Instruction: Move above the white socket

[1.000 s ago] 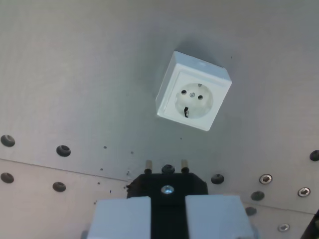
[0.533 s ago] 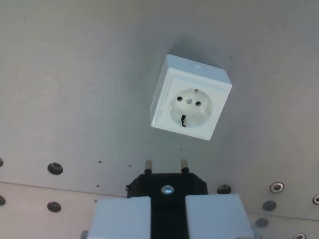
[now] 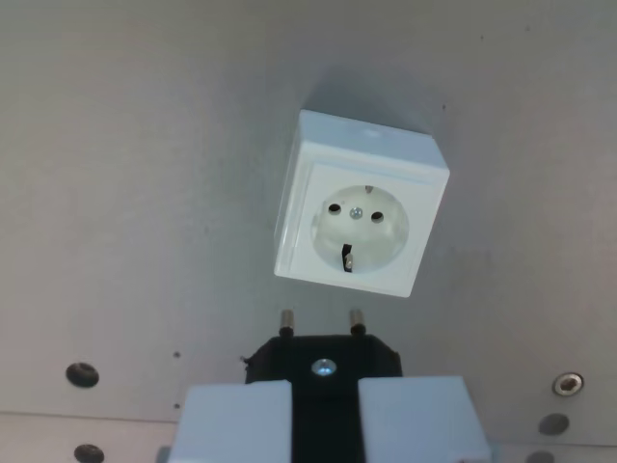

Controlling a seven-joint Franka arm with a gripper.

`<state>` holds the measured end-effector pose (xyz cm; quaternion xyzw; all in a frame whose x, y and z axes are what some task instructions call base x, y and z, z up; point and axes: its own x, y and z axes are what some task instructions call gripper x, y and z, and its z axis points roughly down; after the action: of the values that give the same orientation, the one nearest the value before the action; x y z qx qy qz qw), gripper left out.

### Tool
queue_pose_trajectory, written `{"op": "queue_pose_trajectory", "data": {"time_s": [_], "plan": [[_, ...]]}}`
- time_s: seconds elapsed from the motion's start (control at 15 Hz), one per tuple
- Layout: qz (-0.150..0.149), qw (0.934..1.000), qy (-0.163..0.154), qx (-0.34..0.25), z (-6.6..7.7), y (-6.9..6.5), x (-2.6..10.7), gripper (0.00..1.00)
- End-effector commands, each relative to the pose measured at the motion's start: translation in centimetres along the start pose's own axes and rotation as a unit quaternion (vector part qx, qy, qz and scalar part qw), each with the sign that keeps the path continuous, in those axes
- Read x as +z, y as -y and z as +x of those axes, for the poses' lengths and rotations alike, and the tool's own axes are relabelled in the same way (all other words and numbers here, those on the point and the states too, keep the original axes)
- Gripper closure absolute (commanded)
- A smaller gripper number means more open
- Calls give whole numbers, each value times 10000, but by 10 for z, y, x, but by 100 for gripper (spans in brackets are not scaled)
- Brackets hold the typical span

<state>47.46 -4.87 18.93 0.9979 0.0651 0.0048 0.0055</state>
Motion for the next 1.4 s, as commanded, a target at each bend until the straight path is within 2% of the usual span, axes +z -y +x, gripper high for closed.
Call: {"op": "queue_pose_trajectory", "data": {"time_s": [0.07,0.33,0.73,1.07,1.4], "plan": [[-159,9961,-592,639,-6,-5,20,100],[-140,9952,-613,751,-10,-8,38,100],[-118,9939,-668,866,-16,-12,59,100],[-101,9936,-709,879,-21,-15,72,100],[-82,9937,-704,868,-24,-17,79,100]]}}
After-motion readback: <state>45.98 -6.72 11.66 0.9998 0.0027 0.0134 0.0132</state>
